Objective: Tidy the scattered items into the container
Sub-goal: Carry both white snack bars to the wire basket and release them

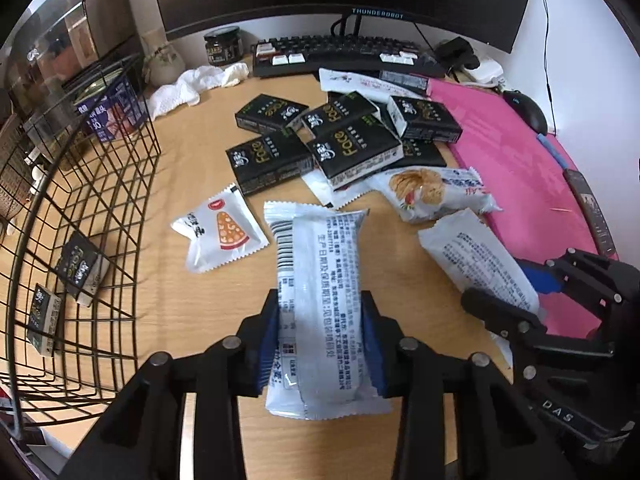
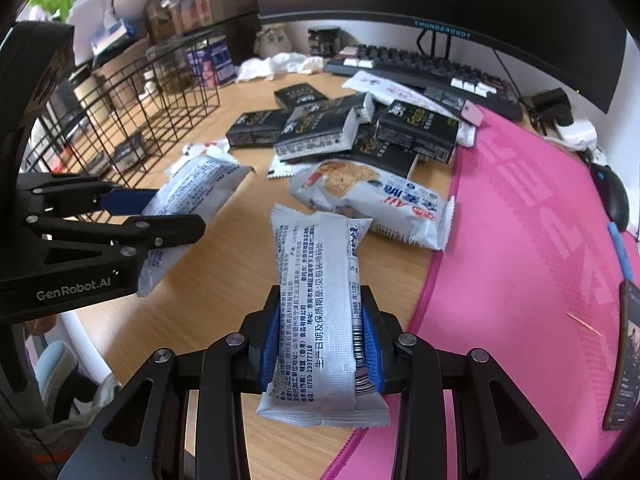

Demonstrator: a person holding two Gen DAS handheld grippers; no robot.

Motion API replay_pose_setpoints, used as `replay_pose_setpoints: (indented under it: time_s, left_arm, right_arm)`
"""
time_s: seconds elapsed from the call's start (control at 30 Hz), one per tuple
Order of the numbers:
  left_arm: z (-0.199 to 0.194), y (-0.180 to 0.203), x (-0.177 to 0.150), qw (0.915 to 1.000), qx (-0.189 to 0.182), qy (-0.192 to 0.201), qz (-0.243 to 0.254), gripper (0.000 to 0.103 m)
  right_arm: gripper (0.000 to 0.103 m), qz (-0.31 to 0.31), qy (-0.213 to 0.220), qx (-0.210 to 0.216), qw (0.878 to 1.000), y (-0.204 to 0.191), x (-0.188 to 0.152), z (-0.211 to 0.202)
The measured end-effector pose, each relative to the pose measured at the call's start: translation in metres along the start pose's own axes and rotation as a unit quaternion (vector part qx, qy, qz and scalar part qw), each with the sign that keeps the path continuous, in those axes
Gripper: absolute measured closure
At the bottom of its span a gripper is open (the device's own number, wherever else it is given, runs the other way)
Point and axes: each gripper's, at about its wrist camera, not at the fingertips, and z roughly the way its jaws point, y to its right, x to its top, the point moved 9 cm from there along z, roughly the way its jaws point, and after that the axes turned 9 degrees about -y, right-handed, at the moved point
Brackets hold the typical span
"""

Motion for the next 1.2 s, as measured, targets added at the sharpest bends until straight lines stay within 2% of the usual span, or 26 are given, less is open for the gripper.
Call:
replay_pose_setpoints:
  time_s: [0.17, 0.27, 0.4, 0.5, 0.67, 0.77, 0.9, 1.07, 1.13, 1.17, 1.2]
  left_arm:
    - [-0.041, -0.014, 0.012, 0.999, -0.008, 0.041, -0.012, 0.062]
    - [-0.069, -0.032, 0.02, 0.9972, -0.003, 0.069, -0.027, 0.062]
    - [-0.103, -0.073, 0.023, 0.992, 0.012, 0.105, -0.069, 0.062]
    - [-0.117, -0.114, 0.018, 0.987, 0.028, 0.118, -0.106, 0.062]
    - [-0.128, -0.191, 0.004, 0.9727, 0.075, 0.123, -0.182, 0.062]
    - [-0.128, -0.225, -0.006, 0.9664, 0.073, 0.121, -0.215, 0.062]
    - [-0.121, -0.246, -0.013, 0.9636, 0.068, 0.115, -0.232, 0.062]
    - [-0.117, -0.25, -0.017, 0.9633, 0.055, 0.113, -0.237, 0.062]
    - [-0.12, -0.249, -0.013, 0.9634, 0.04, 0.128, -0.232, 0.054]
    - [-0.123, -0.247, -0.012, 0.9626, 0.025, 0.137, -0.232, 0.039]
    - [-0.126, -0.245, -0.011, 0.9606, 0.009, 0.149, -0.235, 0.028]
  right_arm:
    - [0.069, -0.004, 0.024, 0.0, 1.0, -0.002, 0.015, -0.023]
    - [0.069, -0.021, 0.045, 0.002, 0.999, -0.016, 0.034, -0.041]
    - [0.069, -0.065, 0.074, 0.016, 0.995, -0.056, 0.069, -0.062]
    - [0.069, -0.102, 0.086, 0.033, 0.99, -0.096, 0.096, -0.068]
    - [0.069, -0.141, 0.085, 0.072, 0.984, -0.166, 0.141, -0.056]
    - [0.069, -0.151, 0.08, 0.087, 0.981, -0.2, 0.164, -0.043]
    - [0.069, -0.162, 0.065, 0.099, 0.98, -0.236, 0.183, -0.023]
    - [0.069, -0.171, 0.057, 0.092, 0.979, -0.254, 0.185, -0.009]
    - [0.065, -0.168, 0.061, 0.091, 0.98, -0.254, 0.187, -0.007]
    - [0.061, -0.168, 0.063, 0.086, 0.98, -0.253, 0.189, -0.006]
    - [0.054, -0.167, 0.065, 0.08, 0.981, -0.252, 0.19, -0.006]
